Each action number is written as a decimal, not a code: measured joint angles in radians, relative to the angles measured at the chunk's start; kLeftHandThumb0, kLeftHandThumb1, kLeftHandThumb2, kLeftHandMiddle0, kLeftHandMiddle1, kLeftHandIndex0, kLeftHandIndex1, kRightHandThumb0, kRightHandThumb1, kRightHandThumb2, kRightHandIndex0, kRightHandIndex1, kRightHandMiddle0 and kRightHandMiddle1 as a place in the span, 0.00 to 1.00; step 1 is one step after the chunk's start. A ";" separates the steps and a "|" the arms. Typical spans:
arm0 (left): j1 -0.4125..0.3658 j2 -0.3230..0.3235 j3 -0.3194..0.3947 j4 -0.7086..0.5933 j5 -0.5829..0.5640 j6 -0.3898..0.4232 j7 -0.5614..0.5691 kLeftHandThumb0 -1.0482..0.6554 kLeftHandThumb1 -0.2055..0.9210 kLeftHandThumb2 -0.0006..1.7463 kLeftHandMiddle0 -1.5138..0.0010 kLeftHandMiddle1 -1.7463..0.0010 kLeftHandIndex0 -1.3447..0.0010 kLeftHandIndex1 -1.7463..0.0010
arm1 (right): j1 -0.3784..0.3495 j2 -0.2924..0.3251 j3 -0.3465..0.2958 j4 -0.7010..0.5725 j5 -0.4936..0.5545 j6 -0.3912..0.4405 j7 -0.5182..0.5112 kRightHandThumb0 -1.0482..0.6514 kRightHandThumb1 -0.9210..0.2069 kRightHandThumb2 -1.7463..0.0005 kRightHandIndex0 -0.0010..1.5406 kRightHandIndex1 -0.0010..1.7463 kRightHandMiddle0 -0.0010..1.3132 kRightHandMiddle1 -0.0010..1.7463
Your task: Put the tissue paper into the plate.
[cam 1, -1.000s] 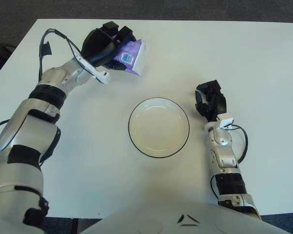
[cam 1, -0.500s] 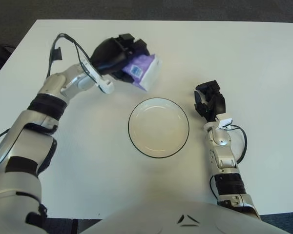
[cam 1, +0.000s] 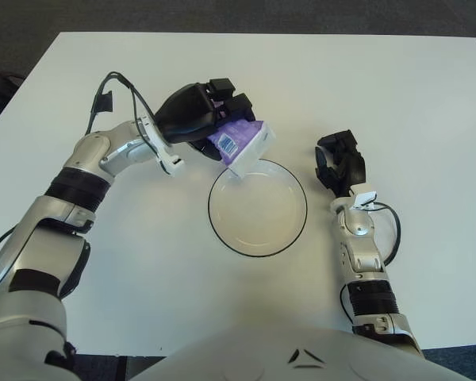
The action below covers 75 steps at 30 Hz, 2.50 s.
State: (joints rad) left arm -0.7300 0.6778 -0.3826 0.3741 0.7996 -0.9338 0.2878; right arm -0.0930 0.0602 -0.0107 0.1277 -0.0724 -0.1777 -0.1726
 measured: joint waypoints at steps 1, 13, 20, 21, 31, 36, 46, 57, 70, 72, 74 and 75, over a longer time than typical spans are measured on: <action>0.003 -0.004 0.003 -0.007 0.002 -0.002 0.002 0.35 0.51 0.71 0.27 0.00 0.58 0.00 | 0.000 0.000 0.000 0.000 0.000 0.000 0.000 0.41 0.00 0.77 0.31 0.52 0.24 0.93; 0.033 -0.054 0.017 -0.025 -0.018 -0.054 -0.006 0.35 0.51 0.72 0.27 0.00 0.58 0.00 | 0.000 0.000 -0.001 0.000 0.002 0.000 0.003 0.41 0.00 0.77 0.30 0.52 0.24 0.93; 0.064 -0.073 0.026 -0.046 -0.057 -0.083 -0.046 0.35 0.50 0.72 0.26 0.00 0.58 0.00 | 0.000 -0.001 -0.001 0.001 0.001 0.000 0.002 0.41 0.00 0.77 0.31 0.52 0.24 0.93; 0.067 -0.075 0.027 -0.047 -0.057 -0.090 -0.050 0.35 0.50 0.72 0.26 0.00 0.57 0.00 | 0.000 -0.001 -0.001 0.001 0.001 -0.001 0.002 0.41 0.00 0.77 0.31 0.52 0.24 0.93; 0.072 -0.095 0.035 -0.058 -0.053 -0.146 -0.061 0.35 0.50 0.72 0.26 0.00 0.58 0.00 | -0.001 -0.002 -0.001 0.003 -0.001 -0.003 -0.003 0.41 0.00 0.76 0.32 0.51 0.23 0.93; 0.073 -0.105 0.035 -0.059 -0.054 -0.171 -0.078 0.35 0.50 0.72 0.26 0.00 0.58 0.00 | -0.001 -0.003 -0.001 0.004 -0.006 -0.004 -0.004 0.41 0.00 0.76 0.32 0.51 0.23 0.93; 0.080 -0.120 0.034 -0.058 -0.063 -0.192 -0.122 0.35 0.51 0.71 0.27 0.00 0.58 0.00 | -0.002 -0.004 -0.002 0.008 -0.018 -0.010 -0.005 0.41 0.00 0.76 0.33 0.51 0.23 0.93; 0.094 -0.126 0.034 -0.058 -0.132 -0.196 -0.191 0.36 0.53 0.70 0.27 0.00 0.59 0.00 | -0.004 -0.004 -0.002 0.012 -0.019 -0.011 -0.005 0.41 0.00 0.77 0.32 0.51 0.23 0.93; 0.128 -0.129 0.031 -0.068 -0.199 -0.177 -0.303 0.36 0.56 0.67 0.27 0.00 0.62 0.00 | -0.006 -0.004 -0.003 0.016 -0.019 -0.015 -0.004 0.41 0.00 0.77 0.33 0.52 0.23 0.93; 0.135 -0.130 0.032 -0.075 -0.200 -0.169 -0.316 0.36 0.57 0.67 0.27 0.00 0.62 0.00 | -0.006 -0.004 -0.003 0.016 -0.019 -0.016 -0.004 0.41 0.00 0.76 0.33 0.52 0.23 0.93; 0.144 -0.132 0.036 -0.085 -0.193 -0.161 -0.319 0.36 0.58 0.66 0.29 0.00 0.62 0.00 | -0.006 -0.004 -0.003 0.016 -0.019 -0.016 -0.004 0.41 0.00 0.76 0.33 0.52 0.23 0.93; 0.150 -0.135 0.043 -0.093 -0.181 -0.159 -0.317 0.36 0.58 0.66 0.29 0.00 0.62 0.00 | -0.006 -0.004 -0.003 0.016 -0.019 -0.016 -0.004 0.41 0.00 0.76 0.33 0.52 0.23 0.93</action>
State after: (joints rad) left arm -0.5805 0.5429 -0.3392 0.2807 0.6183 -1.0926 -0.0291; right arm -0.0994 0.0560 -0.0132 0.1435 -0.0913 -0.1936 -0.1767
